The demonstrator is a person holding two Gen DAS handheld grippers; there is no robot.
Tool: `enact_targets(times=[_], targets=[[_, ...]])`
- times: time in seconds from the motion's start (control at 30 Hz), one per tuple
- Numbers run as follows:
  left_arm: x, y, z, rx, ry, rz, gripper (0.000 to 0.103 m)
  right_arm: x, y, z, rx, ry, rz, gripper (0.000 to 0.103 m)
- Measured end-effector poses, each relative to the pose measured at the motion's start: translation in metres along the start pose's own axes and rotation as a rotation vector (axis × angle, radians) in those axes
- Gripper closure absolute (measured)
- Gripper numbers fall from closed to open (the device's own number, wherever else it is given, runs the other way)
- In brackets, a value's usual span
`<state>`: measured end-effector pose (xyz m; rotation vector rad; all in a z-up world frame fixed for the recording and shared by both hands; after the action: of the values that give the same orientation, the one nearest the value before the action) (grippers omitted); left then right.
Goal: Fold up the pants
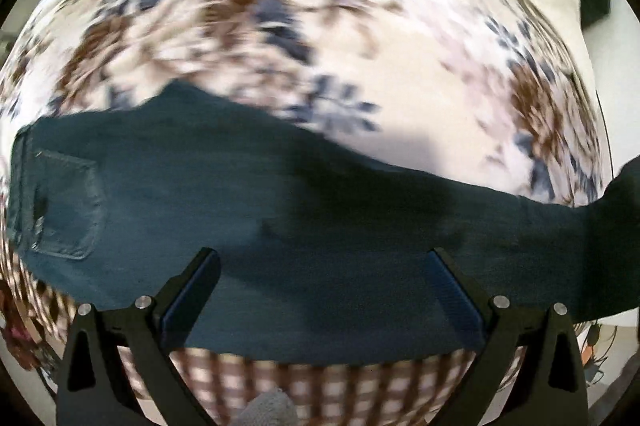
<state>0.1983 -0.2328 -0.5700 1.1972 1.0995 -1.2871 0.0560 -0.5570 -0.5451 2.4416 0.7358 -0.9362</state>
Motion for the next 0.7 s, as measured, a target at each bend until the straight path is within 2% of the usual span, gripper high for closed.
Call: enact_targets(times=[0.07,0.27,0.4,0.47,0.57,0.63,0.7], targets=[[-0.004,-0.006,-0.03,-0.041,-0.004,-0.001,0.0,0.028,-0.027,-0.023,-0.036,0.001,-0.053,0.096],[-0.013,-0.023,-0.088,-0.125,0.006,0.004,0.0,0.119,-0.122,-0.073,-0.145,-0.029,-0.204,0.096],[-0.021,-0.031,-0.139,-0.183,0.027,0.029,0.0,0.18,-0.18,-0.098,-0.25,-0.092,-0.28,0.096],[-0.025,-0.032,-0.156,-0.197,0.039,0.036,0.0,0.209,-0.203,-0.103,-0.312,-0.19,-0.314,0.09],[-0.033,-0.035,-0.179,-0.23,0.056,0.055,0.0,0.238,-0.226,-0.112,-0.393,-0.339,-0.341,0.074],[-0.04,-0.036,-0.189,-0.257,0.07,0.07,0.0,0.243,-0.239,-0.132,-0.467,-0.329,-0.365,0.045],[-0.042,-0.032,-0.19,-0.275,0.076,0.077,0.0,0.245,-0.252,-0.153,-0.513,-0.209,-0.463,0.044]])
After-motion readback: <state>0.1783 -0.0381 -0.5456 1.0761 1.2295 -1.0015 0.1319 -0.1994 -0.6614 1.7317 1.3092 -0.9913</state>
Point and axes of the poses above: each gripper's, at about its wrist camera, not at the fingertips, and x roughly the way its jaws point, z to its right, y to its top, the point moved 5 cm from there along x, roughly the way its jaws point, and after that the axes turned 7 degrees about -z, right-handed, at the moved point
